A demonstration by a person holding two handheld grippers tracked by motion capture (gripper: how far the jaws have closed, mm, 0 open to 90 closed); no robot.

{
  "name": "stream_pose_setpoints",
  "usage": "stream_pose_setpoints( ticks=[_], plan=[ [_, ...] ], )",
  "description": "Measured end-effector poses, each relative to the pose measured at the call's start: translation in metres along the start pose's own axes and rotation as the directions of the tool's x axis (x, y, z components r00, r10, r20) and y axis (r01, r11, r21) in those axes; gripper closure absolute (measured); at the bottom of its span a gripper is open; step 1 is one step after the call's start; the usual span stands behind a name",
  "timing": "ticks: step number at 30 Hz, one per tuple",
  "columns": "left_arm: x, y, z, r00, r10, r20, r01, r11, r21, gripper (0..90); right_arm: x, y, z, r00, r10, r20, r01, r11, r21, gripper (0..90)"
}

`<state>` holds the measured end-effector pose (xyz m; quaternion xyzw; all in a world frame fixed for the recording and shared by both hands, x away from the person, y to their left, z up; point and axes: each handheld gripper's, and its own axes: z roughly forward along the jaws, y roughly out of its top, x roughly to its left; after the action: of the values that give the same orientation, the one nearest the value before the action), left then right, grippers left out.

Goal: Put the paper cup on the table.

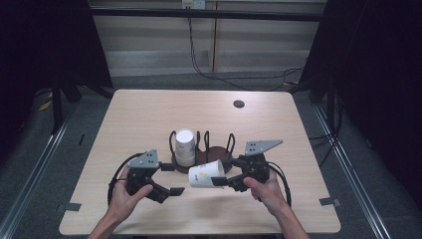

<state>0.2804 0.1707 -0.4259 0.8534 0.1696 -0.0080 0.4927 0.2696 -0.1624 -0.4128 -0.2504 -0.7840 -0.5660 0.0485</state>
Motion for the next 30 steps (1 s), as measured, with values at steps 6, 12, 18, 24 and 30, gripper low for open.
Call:
stream_pose_setpoints(
  ticks=[6, 12, 18, 24, 30],
  plan=[
    [0.01, -0.013, -0.006, 0.9955, -0.069, -0.064, 0.07, 0.9975, 0.009, 17.3, -0.003, -0.002, -0.012, 0.9993, -0.001, 0.038, 0.0, 1.0, 0.022, 31.9],
    [0.015, -0.016, -0.018, 0.9913, -0.089, -0.097, 0.089, 0.996, -0.008, 17.3, -0.004, -0.006, -0.022, 0.9969, 0.009, 0.078, -0.012, 0.999, 0.031, 32.0],
    [0.018, -0.024, -0.025, 0.9904, -0.084, -0.109, 0.088, 0.9958, 0.026, 17.3, -0.003, -0.007, -0.03, 0.9945, 0.015, 0.103, -0.02, 0.999, 0.045, 32.0],
    [0.018, -0.027, -0.026, 0.9875, -0.094, -0.126, 0.099, 0.9946, 0.033, 17.3, -0.007, -0.01, -0.038, 0.991, 0.028, 0.131, -0.034, 0.998, 0.045, 32.0],
    [0.016, -0.028, -0.025, 0.9847, -0.088, -0.15, 0.096, 0.9943, 0.046, 17.3, -0.012, -0.016, -0.049, 0.9845, 0.041, 0.171, -0.051, 0.997, 0.053, 32.0]
  ],
)
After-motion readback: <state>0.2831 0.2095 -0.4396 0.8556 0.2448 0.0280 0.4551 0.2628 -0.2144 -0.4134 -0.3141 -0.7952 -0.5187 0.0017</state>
